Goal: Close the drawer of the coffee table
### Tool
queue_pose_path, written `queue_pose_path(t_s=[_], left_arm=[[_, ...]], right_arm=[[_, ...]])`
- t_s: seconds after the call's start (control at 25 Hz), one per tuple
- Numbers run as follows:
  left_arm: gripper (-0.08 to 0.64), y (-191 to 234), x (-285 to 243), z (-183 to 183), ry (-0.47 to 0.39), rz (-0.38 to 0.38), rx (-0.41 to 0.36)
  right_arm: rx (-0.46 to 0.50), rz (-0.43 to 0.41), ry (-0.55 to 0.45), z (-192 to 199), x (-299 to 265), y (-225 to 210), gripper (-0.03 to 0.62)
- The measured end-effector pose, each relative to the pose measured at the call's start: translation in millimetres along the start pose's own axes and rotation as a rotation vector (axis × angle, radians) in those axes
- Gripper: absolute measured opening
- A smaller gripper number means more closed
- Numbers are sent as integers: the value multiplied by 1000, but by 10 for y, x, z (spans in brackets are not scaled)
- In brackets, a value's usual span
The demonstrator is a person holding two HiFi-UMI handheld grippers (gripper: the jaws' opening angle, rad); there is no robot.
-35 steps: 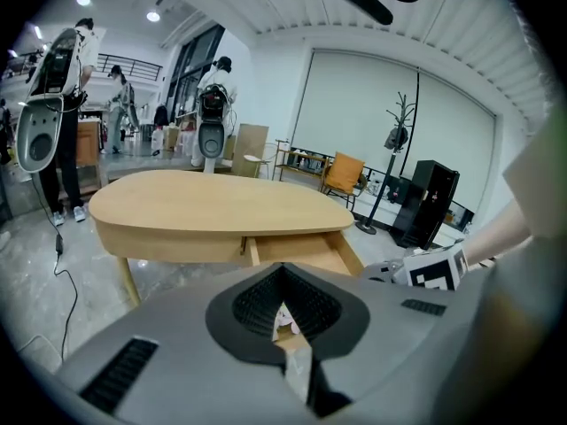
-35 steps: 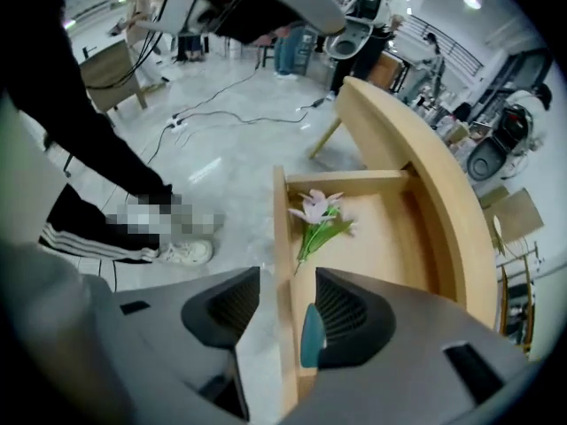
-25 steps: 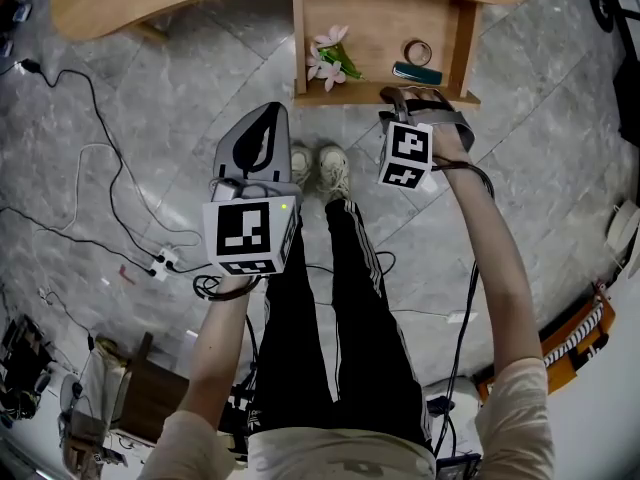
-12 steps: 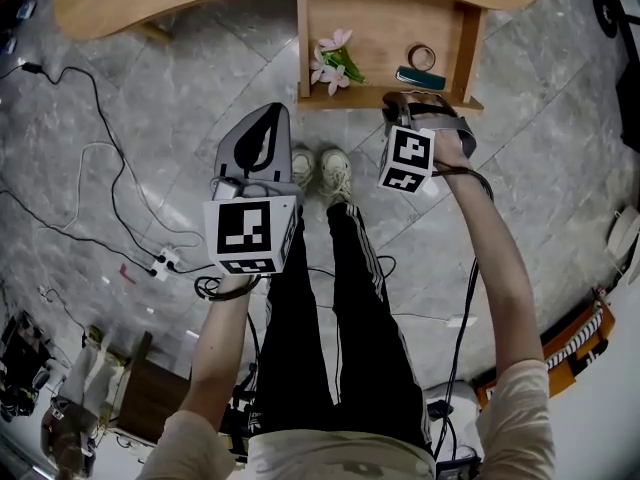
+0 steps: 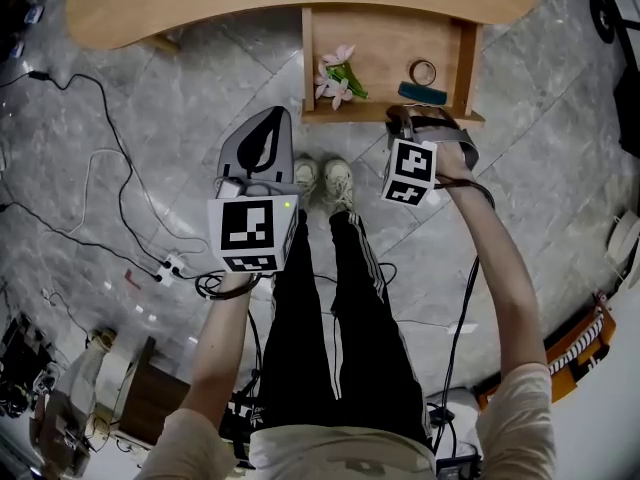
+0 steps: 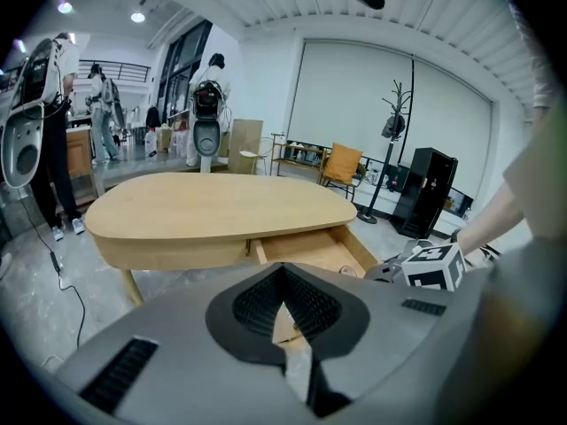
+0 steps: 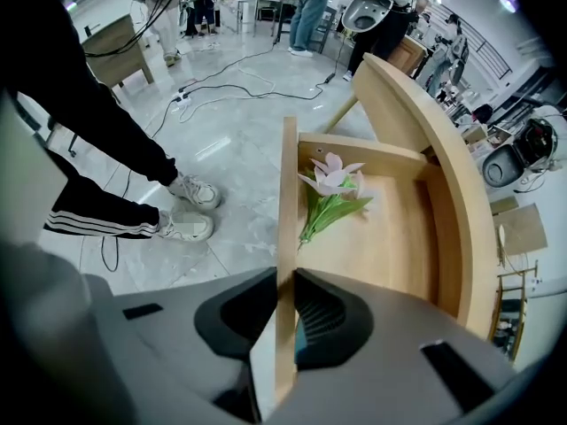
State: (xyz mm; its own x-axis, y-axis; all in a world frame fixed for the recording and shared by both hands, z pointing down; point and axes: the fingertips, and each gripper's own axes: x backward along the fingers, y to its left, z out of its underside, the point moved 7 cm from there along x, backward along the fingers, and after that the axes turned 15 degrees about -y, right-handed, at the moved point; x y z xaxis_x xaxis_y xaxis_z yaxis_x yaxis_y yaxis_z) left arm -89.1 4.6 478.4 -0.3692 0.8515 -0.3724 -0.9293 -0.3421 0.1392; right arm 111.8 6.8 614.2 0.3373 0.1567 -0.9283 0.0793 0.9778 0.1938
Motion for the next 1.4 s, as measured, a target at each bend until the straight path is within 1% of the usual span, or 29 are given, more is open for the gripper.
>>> queue_pose_path(t_s=[0.16, 0.44, 0.56, 0.72, 0.92, 1.04, 1.2, 1.4], left_arm=[[8, 30, 31, -104, 5, 4, -24], [8, 97, 91, -228, -5, -52, 3], [8, 63, 129, -229, -4, -60, 10], [8, 34, 110, -220, 0, -61, 16], [8, 13, 140, -60, 20, -74, 22], [8, -4, 141, 18, 38, -73, 24], [8, 34, 98, 24, 52, -70, 30], [8, 45, 31, 6, 52, -72, 27]], right_arm=[[5, -3, -13, -68, 141, -44, 67], [13, -7, -27, -136, 350, -150, 69], [15, 1, -18, -138, 355, -171, 69], [7, 24, -12, -109, 299, -323, 69], [22, 20, -24, -115, 225, -344, 69], [14, 44, -31, -87, 203, -359, 69], [-2, 93, -19, -62, 223, -556, 69], [5, 134, -5, -27, 218, -757, 72]])
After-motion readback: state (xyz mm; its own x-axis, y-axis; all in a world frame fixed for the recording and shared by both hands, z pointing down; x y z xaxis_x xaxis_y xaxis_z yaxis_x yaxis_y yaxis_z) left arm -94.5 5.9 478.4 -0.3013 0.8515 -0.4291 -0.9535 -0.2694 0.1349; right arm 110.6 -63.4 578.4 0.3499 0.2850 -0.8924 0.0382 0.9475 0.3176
